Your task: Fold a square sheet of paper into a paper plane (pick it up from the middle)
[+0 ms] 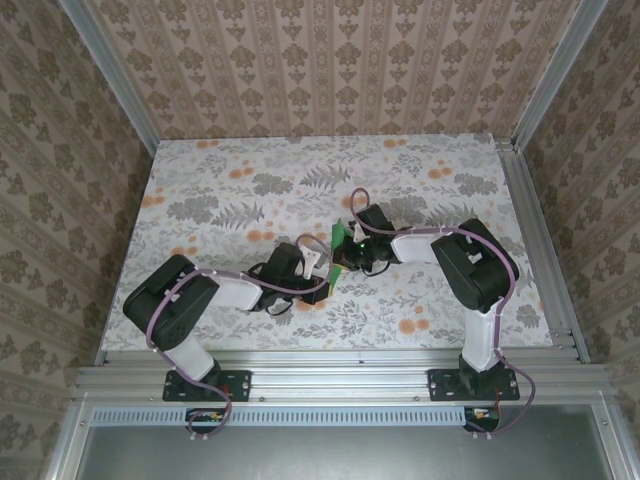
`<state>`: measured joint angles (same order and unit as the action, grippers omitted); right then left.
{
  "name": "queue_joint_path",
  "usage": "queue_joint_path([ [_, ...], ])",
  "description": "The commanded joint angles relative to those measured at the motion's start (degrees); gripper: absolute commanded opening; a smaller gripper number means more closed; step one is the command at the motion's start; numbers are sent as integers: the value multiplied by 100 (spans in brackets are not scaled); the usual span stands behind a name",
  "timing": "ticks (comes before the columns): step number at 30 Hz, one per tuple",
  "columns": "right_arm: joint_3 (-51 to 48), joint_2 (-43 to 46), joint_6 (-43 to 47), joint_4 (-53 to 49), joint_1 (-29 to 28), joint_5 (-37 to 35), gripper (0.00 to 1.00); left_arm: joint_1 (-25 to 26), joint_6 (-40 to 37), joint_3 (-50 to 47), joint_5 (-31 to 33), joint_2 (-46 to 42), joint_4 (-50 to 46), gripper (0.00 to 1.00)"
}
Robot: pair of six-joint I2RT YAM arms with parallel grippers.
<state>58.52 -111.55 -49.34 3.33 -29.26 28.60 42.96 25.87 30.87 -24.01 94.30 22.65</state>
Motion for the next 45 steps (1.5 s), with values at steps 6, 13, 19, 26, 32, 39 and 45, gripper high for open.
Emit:
queue_joint_path([
  [6, -86, 107, -130, -293, 25, -304, 11, -109, -205, -88, 64, 114, -1141, 5],
  [13, -146, 6, -50, -347, 15, -405, 10, -123, -58, 435, -94, -471, -1215, 7],
  [19, -213, 1, -116, -209, 25, -301, 10, -148, 53, 836, -352, -222, -871, 7],
  [26, -280, -33, -260, 3, 43, -162, 9, -148, 66, 1020, -502, 485, -524, 7],
  [32, -246, -59, -252, -8, 69, -170, 9, -148, -133, 902, -300, 595, -645, 7],
  [39, -218, -38, -242, -11, 82, -199, 9, -158, -518, 799, 183, 717, -1165, 6],
  [45, -162, 117, -247, 270, 86, -117, 13, -154, -884, 645, 316, 953, -1478, 4],
])
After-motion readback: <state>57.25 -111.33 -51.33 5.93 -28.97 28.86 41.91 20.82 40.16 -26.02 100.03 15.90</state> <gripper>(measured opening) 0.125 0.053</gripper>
